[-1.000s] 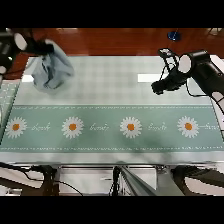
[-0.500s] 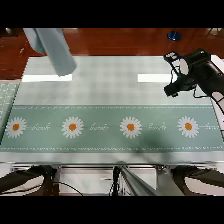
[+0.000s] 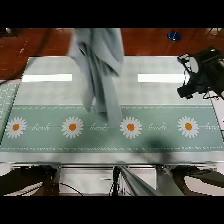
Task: Fold the shirts.
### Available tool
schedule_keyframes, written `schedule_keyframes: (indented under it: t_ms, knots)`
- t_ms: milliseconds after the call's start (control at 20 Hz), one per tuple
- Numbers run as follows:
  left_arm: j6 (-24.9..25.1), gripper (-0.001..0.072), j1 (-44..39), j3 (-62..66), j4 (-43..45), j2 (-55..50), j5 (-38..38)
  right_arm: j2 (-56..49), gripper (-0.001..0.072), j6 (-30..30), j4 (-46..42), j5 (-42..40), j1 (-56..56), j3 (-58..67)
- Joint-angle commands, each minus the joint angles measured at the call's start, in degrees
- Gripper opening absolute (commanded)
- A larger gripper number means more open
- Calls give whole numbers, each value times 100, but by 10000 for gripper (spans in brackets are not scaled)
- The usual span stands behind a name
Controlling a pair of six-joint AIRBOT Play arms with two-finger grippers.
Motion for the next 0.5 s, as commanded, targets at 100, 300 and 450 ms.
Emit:
schedule_keyframes:
  t_ms: [100, 300, 450]
  knots:
    - [-15, 31, -1047, -238, -186, -774, 461, 516, 492, 28, 538, -146, -789, 2]
    - [-13, 30, -1539, -184, -455, -824, 2044, 662, 471, 28, 962, -332, -1239, 2]
    - [-13, 31, -1467, -15, -358, -817, 1827, 662, 471, 26, 1202, -450, -1386, 2]
